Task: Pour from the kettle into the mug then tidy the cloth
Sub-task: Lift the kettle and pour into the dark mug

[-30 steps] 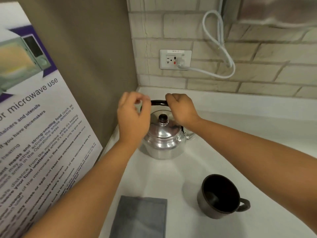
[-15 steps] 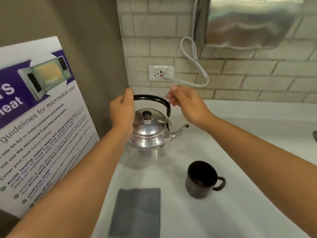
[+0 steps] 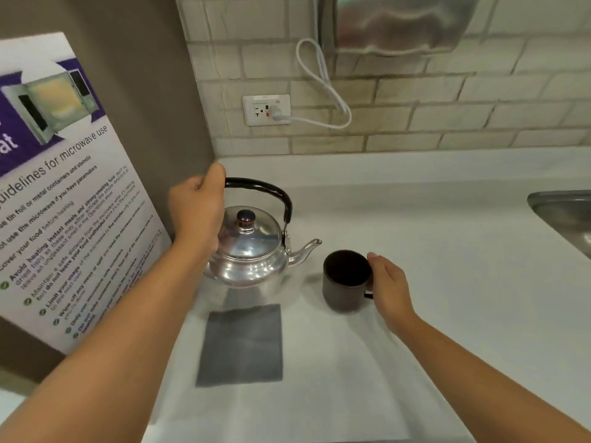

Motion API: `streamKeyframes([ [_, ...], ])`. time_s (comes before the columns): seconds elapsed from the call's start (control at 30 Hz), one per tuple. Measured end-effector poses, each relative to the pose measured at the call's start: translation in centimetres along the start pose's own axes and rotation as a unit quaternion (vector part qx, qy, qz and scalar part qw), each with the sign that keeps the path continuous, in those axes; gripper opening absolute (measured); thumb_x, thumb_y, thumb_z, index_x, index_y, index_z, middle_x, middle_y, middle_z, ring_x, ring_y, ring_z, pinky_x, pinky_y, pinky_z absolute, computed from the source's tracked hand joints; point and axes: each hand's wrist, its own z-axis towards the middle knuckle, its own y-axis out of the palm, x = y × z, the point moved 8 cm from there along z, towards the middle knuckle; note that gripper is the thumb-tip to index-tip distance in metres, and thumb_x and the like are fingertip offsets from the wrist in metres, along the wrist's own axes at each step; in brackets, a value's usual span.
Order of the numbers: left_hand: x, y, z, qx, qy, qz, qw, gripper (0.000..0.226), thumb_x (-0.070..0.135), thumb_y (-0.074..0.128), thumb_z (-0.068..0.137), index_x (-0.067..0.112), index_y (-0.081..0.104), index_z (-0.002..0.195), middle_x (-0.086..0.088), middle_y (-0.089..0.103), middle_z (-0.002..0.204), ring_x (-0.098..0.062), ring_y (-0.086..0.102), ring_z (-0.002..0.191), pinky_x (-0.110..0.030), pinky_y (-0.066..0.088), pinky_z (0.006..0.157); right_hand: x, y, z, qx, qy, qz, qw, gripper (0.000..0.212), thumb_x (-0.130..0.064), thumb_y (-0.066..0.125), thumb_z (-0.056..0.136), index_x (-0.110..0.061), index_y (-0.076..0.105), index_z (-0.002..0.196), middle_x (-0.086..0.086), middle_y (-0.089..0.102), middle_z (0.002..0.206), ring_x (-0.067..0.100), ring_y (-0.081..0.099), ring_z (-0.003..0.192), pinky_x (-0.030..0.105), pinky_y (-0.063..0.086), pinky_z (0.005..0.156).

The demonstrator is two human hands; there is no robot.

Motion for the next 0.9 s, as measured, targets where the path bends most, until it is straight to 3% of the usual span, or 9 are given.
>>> streamKeyframes([
  [0.17, 1.8, 0.7, -1.6, -0.015, 0.036, 0.035, 0.999, 0.052, 0.029, 0.058, 0.074, 0.022, 0.030, 0.031, 0.012, 0.017, 0.032, -0.007, 0.015, 0.034, -0.017, 0.013, 0.033, 0.1, 0.3, 0.6, -0.013, -0.016, -0.021, 1.000, 0.047, -0.044, 0.041, 0.092, -0.026, 0.030, 0.050, -0.013, 0.035, 0.046, 0.008, 0.035, 0.045, 0.030, 0.033, 0.054],
  [0.47, 4.7, 3.1, -3.3, -0.050, 0.128, 0.103, 0.985, 0.043, 0.035, 0.057, 0.068, 0.017, 0.033, 0.037, 0.007, 0.020, 0.033, -0.014, 0.019, 0.042, -0.033, 0.025, 0.050, -0.8, 0.4, 1.3, -0.031, -0.044, -0.034, 0.998, 0.048, -0.032, 0.040, 0.097, -0.022, 0.031, 0.052, -0.013, 0.036, 0.042, 0.005, 0.034, 0.042, 0.015, 0.031, 0.043],
  [0.9, 8.8, 5.7, -4.5, -0.071, 0.214, 0.230, 0.947, 0.036, 0.035, 0.055, 0.070, 0.014, 0.040, 0.045, 0.002, 0.031, 0.043, -0.016, 0.029, 0.045, -0.026, 0.030, 0.050, -1.0, 0.5, 1.3, -0.040, -0.045, -0.045, 0.997, 0.045, -0.030, 0.041, 0.098, -0.017, 0.031, 0.056, -0.009, 0.035, 0.047, 0.008, 0.034, 0.046, 0.019, 0.031, 0.047],
])
